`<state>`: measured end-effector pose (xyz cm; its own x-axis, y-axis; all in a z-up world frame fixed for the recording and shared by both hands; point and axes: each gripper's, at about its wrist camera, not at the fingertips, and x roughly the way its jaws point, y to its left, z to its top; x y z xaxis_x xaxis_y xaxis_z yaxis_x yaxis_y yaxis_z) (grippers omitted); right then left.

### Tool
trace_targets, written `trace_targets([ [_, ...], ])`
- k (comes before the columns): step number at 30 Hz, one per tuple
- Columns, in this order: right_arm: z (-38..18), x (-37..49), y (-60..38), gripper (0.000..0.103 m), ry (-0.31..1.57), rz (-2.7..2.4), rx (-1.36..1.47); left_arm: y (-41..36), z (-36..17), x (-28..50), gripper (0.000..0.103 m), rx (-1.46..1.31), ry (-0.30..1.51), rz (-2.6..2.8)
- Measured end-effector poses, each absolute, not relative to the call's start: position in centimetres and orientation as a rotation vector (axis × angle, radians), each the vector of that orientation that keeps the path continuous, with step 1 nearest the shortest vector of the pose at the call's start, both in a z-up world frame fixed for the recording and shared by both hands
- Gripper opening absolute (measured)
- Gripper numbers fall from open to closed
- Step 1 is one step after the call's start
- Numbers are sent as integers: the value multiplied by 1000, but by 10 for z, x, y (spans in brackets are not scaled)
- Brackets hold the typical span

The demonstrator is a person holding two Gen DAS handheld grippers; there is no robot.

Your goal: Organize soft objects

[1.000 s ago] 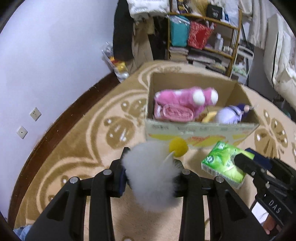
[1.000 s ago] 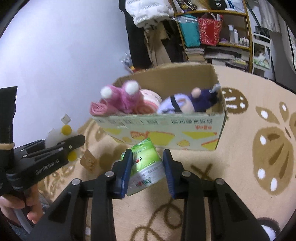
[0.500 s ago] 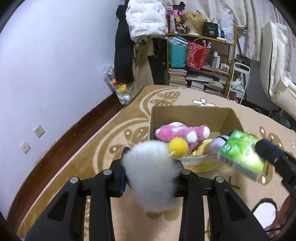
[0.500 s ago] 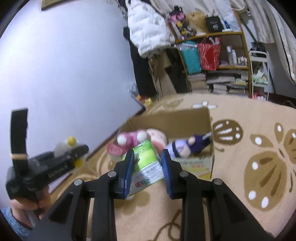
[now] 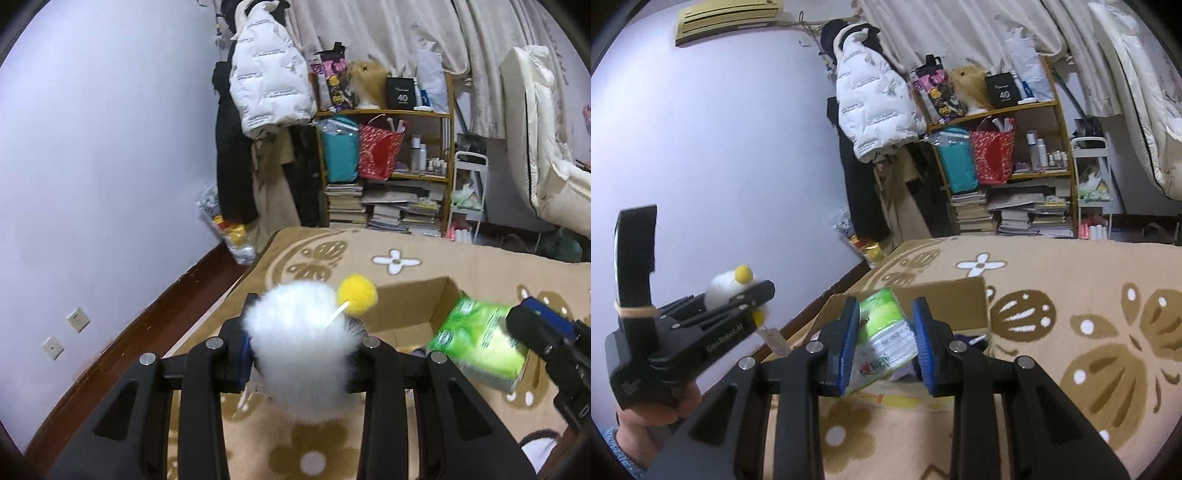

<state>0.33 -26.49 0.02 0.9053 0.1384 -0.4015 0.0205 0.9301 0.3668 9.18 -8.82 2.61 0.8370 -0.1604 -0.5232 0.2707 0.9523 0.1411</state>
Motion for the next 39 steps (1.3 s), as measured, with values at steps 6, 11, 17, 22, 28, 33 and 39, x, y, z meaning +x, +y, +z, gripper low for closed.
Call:
trace_targets([
  [6, 3, 15, -272, 2, 418, 31, 353, -102, 28, 115, 33, 197, 531, -268],
  [11, -6, 32, -277, 1, 444, 42, 338, -112, 21, 134, 33, 145, 554, -334],
  [17, -27, 44, -286, 1, 515, 49, 366, -130, 5, 144, 36, 93, 595, -429],
  [22, -42, 48, -290, 3, 566, 52, 389, -135, -9, 150, 68, 148, 616, -351],
  [28, -46, 45, -290, 6, 587, 47, 403, -112, 1, 148, 90, 107, 584, -281],
  [33, -48, 45, -289, 21, 602, 42, 393, -92, 10, 139, 98, 113, 561, -232],
  [39, -50, 37, -283, 43, 626, 43, 394, -78, 18, 121, 102, 155, 557, -188],
])
